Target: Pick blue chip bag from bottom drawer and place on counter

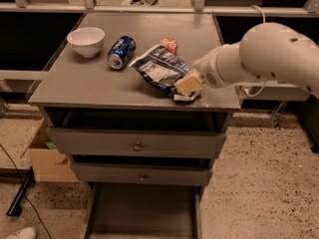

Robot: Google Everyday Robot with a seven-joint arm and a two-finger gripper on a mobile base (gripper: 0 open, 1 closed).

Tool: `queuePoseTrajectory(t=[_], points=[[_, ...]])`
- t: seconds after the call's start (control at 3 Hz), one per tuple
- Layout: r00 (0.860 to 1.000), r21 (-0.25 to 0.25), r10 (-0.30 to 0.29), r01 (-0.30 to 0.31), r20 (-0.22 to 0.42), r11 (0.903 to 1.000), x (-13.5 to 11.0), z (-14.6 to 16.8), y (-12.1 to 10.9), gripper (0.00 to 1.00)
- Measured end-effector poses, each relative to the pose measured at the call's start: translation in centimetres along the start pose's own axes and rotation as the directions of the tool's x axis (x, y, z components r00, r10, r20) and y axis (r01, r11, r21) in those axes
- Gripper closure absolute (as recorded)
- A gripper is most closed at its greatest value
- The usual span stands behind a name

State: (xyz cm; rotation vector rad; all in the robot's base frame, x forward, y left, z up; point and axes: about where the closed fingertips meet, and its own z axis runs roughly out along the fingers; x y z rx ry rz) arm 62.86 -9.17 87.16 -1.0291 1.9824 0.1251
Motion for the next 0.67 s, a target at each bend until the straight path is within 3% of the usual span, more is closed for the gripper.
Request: queuePoseTrajectory(t=[0.33, 0.67], points=[[1.0, 0.0, 0.0, 0.0, 0.0, 1.0, 0.0, 0.0, 0.0, 0.0], [1.0, 0.0, 0.0, 0.0, 0.0, 1.0, 0.0, 0.0, 0.0, 0.0]])
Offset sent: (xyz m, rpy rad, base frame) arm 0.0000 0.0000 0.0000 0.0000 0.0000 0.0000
